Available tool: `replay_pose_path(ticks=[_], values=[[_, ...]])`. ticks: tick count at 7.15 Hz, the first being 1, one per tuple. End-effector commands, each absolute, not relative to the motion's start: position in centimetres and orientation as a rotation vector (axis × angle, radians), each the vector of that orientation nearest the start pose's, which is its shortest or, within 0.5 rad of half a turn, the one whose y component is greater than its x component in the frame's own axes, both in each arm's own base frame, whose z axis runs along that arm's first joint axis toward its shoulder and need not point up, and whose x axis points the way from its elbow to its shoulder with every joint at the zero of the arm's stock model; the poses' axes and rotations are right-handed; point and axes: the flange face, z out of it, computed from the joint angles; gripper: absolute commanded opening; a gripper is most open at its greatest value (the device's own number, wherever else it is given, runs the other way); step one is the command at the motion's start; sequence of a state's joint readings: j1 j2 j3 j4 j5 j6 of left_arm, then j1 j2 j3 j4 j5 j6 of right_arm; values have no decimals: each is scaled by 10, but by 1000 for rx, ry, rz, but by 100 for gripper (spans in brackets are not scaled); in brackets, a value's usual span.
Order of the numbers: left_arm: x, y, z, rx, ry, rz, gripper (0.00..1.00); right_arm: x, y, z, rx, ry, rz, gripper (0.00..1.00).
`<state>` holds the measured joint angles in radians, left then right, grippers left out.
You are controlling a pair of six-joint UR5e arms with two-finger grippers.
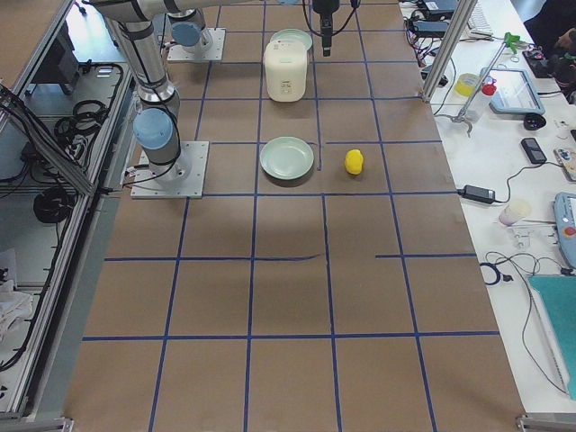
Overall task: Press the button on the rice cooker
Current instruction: 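Move the right gripper over the rice cooker's pale green button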
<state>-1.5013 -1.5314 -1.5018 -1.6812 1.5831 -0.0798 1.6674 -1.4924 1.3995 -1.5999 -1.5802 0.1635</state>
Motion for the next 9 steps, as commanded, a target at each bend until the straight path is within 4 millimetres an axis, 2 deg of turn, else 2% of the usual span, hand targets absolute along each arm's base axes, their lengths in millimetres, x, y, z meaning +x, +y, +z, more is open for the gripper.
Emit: replay_pose_path(ticks=[1, 3, 5, 6, 8, 9], values=[[-99, -481, 530, -233, 3121, 0, 100, 226, -503, 529, 176, 3121, -164, 83], [-99, -480, 530, -233, 3121, 2, 100, 258, -484, 500, 219, 3127, -83, 74], [-99, -481, 529, -233, 3121, 5, 100, 303, -459, 467, 217, 3132, -59, 70], [-99, -481, 529, -233, 3121, 5, 100, 318, -446, 452, 232, 3143, -35, 63], [-99, -481, 529, -233, 3121, 2, 100, 327, -437, 438, 251, 3145, 10, 48], [-99, -481, 529, -233, 3121, 2, 100, 327, -436, 432, 254, 3151, 28, 46]])
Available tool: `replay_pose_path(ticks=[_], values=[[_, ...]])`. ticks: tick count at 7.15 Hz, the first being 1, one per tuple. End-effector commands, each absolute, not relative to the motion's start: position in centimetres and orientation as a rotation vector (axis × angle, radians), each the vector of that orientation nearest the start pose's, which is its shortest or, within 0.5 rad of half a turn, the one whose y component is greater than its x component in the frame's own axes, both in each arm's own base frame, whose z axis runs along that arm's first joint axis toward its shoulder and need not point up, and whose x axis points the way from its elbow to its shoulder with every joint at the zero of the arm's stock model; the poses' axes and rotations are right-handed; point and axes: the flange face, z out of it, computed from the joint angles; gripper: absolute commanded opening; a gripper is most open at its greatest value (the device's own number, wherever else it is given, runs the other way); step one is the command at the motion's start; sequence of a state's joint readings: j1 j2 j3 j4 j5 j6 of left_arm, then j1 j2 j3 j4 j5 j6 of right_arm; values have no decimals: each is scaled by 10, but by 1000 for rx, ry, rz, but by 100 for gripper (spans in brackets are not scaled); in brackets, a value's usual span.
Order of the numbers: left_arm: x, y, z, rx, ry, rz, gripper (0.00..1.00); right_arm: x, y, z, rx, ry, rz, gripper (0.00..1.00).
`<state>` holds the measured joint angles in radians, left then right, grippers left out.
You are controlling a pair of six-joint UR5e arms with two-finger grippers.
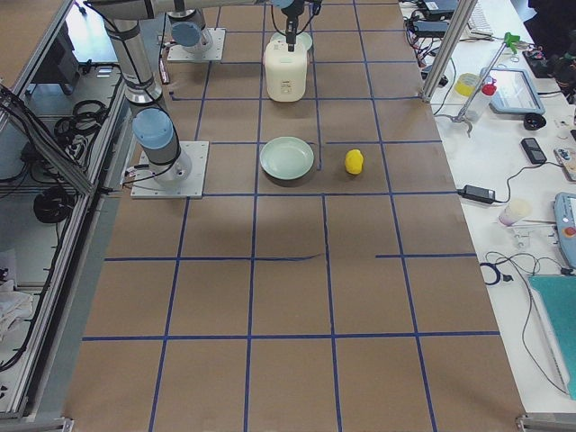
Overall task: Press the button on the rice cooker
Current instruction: 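Move the right gripper over the rice cooker's pale green button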
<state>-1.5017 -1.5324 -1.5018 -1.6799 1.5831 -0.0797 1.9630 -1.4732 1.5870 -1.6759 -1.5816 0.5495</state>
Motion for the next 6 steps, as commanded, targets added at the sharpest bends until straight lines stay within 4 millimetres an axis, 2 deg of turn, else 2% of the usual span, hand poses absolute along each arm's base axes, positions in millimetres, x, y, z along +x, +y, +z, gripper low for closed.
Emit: replay_pose_path(ticks=[1, 4, 5, 6], values=[[-99, -481, 529, -233, 3121, 5, 100, 328, -432, 425, 252, 3157, 47, 46], [-99, -481, 529, -233, 3121, 2, 100, 359, -428, 409, 254, 3146, 6, 40], [-99, -481, 529, -233, 3121, 5, 100, 362, -426, 408, 249, 3146, 9, 29], [-99, -481, 529, -233, 3121, 2, 100, 362, -427, 407, 247, 3145, 7, 25]])
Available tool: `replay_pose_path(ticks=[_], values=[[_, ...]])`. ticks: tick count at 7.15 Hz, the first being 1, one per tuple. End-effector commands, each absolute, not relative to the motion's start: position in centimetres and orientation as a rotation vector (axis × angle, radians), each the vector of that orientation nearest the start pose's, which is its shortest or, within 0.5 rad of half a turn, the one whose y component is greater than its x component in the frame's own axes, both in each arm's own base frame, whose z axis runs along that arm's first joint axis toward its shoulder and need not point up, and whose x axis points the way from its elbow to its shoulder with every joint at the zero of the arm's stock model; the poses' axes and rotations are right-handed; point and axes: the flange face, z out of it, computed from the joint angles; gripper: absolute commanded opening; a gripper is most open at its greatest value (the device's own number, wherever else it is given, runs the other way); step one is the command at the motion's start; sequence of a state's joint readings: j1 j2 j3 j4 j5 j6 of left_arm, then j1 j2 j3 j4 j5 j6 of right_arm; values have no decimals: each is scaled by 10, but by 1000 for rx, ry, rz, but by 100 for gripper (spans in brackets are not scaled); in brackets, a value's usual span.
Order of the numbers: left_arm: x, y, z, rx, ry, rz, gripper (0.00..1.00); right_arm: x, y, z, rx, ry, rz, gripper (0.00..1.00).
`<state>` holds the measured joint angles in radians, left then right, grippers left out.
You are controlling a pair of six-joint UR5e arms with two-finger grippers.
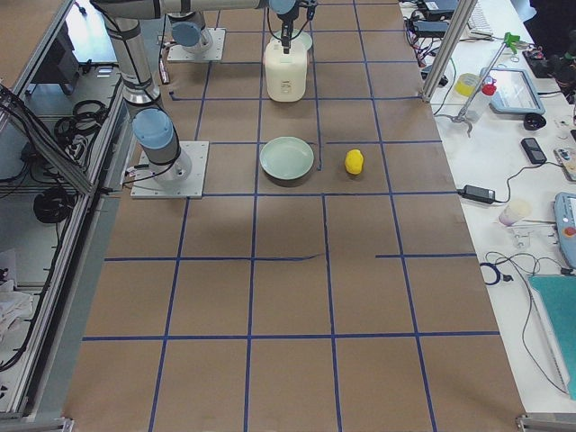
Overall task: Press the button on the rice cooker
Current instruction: 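Press down on the pale green button with the closed right gripper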
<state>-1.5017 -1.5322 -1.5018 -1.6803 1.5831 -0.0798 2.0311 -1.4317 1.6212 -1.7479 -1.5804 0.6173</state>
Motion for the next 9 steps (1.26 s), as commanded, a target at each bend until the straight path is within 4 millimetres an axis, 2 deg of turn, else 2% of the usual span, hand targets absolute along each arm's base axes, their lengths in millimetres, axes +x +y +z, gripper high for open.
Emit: replay_pose_path(ticks=[1, 4, 6, 9], values=[[-99, -481, 529, -233, 3121, 5, 100, 363, -427, 406, 244, 3146, 7, 25], [-99, -480, 530, -233, 3121, 2, 100, 364, -427, 396, 233, 3154, 33, 21], [-99, -480, 530, -233, 3121, 2, 100, 371, -418, 383, 211, 3151, 19, 21], [-99, -480, 530, -233, 3121, 2, 100, 371, -418, 381, 206, 3154, 21, 21]])
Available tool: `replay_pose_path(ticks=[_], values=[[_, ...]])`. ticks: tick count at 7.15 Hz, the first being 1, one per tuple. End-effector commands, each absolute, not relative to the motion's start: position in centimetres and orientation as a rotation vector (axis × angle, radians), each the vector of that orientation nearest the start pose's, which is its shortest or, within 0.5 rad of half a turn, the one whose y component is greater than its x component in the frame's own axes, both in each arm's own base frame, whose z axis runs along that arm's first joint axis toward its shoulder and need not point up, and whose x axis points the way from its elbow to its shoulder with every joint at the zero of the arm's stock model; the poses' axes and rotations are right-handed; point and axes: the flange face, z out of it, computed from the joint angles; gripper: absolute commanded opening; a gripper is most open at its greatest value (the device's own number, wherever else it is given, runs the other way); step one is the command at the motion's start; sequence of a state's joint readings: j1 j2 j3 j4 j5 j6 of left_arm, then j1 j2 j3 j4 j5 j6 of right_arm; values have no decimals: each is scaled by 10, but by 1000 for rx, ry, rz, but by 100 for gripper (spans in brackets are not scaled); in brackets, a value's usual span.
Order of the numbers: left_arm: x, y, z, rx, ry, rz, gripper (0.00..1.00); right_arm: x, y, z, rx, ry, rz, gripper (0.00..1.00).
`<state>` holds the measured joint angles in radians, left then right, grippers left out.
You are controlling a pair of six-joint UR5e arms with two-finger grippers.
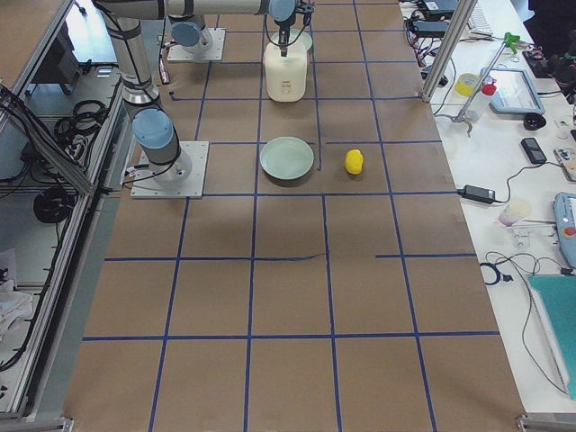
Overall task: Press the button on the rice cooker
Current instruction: 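Press down on the pale green button with the closed right gripper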
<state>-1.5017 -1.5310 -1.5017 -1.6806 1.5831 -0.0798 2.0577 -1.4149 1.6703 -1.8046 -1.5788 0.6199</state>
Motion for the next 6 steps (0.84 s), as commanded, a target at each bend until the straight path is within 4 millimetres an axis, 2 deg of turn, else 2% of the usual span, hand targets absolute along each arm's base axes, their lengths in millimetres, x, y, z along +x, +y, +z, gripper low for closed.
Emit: replay_pose_path(ticks=[1, 2, 3, 6], values=[[-99, -480, 530, -233, 3121, 2, 100, 372, -417, 381, 196, 3153, 23, 15], [-99, -481, 529, -233, 3121, 5, 100, 372, -418, 379, 189, 3157, 28, 5], [-99, -481, 529, -233, 3121, 5, 100, 373, -417, 378, 187, 3159, 32, 0], [-99, -480, 530, -233, 3121, 2, 100, 371, -413, 366, 185, 3169, 59, 0]])
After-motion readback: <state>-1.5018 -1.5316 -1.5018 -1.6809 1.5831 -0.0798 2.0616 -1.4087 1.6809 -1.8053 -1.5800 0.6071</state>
